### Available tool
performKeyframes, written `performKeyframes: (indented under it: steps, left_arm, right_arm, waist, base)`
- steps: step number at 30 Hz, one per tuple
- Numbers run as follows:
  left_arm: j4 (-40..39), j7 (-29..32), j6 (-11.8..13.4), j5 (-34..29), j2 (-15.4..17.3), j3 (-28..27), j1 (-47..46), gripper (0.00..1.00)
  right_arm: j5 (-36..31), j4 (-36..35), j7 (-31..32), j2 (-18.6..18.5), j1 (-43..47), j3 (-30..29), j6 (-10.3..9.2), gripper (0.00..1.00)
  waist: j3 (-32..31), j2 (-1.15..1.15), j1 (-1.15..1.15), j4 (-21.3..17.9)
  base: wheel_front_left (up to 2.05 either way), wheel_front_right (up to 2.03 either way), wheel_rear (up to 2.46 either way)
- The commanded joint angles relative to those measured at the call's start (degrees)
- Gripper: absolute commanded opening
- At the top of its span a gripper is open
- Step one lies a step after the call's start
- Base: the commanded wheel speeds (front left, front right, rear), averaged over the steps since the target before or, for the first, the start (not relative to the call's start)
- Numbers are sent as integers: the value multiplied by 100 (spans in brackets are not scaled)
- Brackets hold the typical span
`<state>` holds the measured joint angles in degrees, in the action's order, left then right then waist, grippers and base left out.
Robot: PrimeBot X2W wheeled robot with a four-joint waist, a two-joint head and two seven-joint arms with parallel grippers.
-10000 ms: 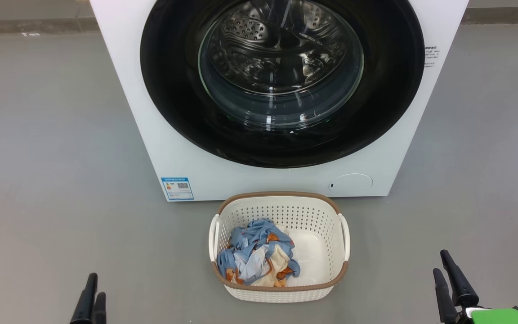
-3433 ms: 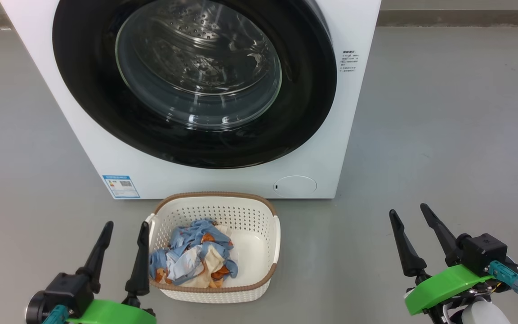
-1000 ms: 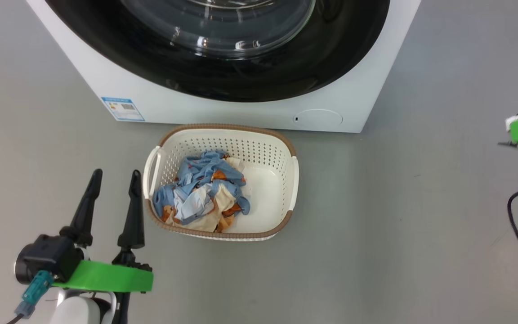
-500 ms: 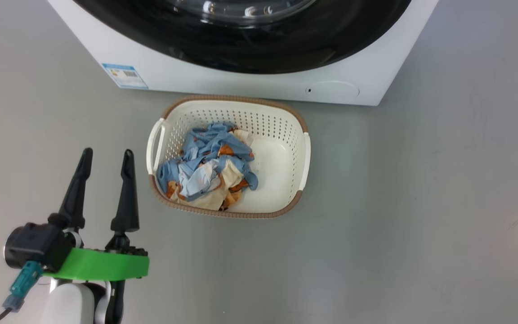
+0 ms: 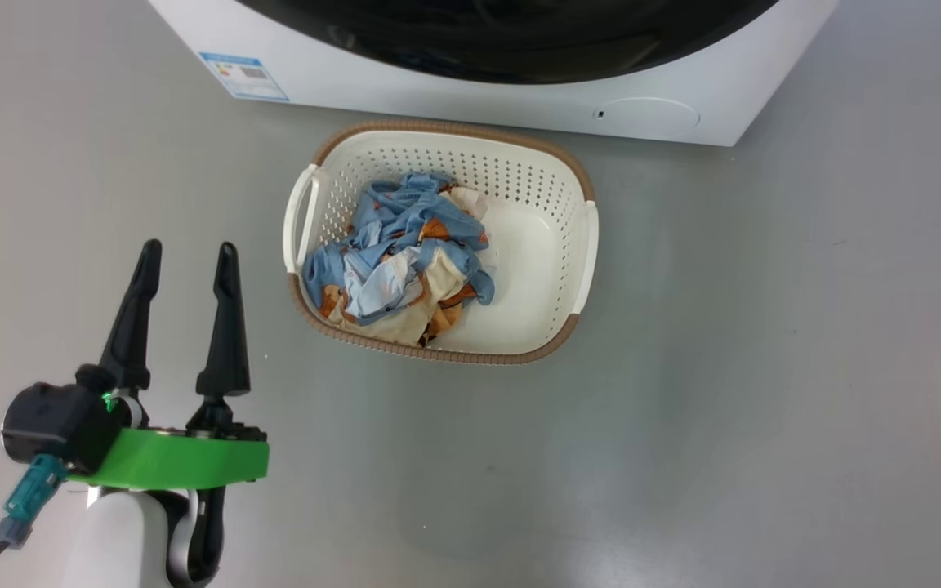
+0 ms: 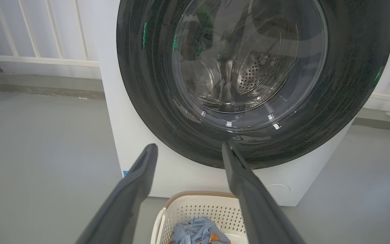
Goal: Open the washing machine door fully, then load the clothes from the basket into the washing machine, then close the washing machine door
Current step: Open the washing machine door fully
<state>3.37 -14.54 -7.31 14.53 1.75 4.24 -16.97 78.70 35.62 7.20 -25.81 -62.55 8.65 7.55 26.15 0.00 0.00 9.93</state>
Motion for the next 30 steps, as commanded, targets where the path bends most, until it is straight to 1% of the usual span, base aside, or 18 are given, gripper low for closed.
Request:
performKeyframes:
  steps: [1,8,16,30]
  left_arm:
    - [-140,-46,-18,69,113,-158,-85,100]
    - [-122,-46,-18,134,113,-136,-122,100]
    - [-101,-46,6,197,113,-69,-151,100]
    - [-90,-46,70,367,113,54,-211,100]
  right_arm:
    - [38,-117,46,-16,-83,55,-6,0]
    - [399,188,580,39,-535,86,-6,0]
    - [931,512,1251,154,-932,-35,-6,0]
    - [933,1214,1772,239,-1577,129,-6,0]
  waist:
    - [62,0,0,63]
    - [158,0,0,180]
    - [237,0,0,264]
    - [404,0,0,389]
  base:
    - [0,0,0]
    - [0,0,0]
    - [0,0,0]
    - [0,0,0]
